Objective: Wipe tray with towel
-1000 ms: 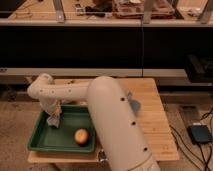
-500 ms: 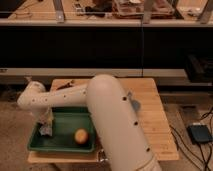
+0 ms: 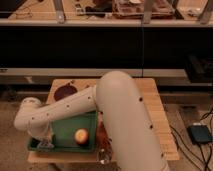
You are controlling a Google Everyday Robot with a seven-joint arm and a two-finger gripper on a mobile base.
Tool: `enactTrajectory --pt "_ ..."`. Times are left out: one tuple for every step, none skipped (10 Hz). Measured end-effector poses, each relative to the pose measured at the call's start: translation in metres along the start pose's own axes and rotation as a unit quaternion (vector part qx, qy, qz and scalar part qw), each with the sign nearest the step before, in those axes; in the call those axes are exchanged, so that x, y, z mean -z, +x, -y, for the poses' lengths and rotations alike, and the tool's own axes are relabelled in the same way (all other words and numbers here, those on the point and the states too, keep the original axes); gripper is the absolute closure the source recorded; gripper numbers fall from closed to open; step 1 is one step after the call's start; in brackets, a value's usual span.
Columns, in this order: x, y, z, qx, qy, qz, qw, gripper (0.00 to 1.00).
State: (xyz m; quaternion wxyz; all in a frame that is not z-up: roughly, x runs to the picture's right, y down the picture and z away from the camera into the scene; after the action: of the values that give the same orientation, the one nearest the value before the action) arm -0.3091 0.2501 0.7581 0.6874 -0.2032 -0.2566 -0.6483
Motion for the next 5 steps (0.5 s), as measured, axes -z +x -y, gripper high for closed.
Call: enactTrajectory --pt "0.002 -0.004 -0.013 -0.014 0.004 0.001 0.9999 1.00" --pt "0.005 -0.003 -0.035 -0.037 0.009 0.002 0.9993 1.00" --pt "0.006 0.004 -0.058 -0.061 0.010 0.005 0.9981 1.00" --pt "0.005 0.013 -0.070 -0.076 0.008 0.007 0.9971 1.00" --pt "0.004 0.026 -0.080 -0.090 0.006 0.008 0.9959 1.00"
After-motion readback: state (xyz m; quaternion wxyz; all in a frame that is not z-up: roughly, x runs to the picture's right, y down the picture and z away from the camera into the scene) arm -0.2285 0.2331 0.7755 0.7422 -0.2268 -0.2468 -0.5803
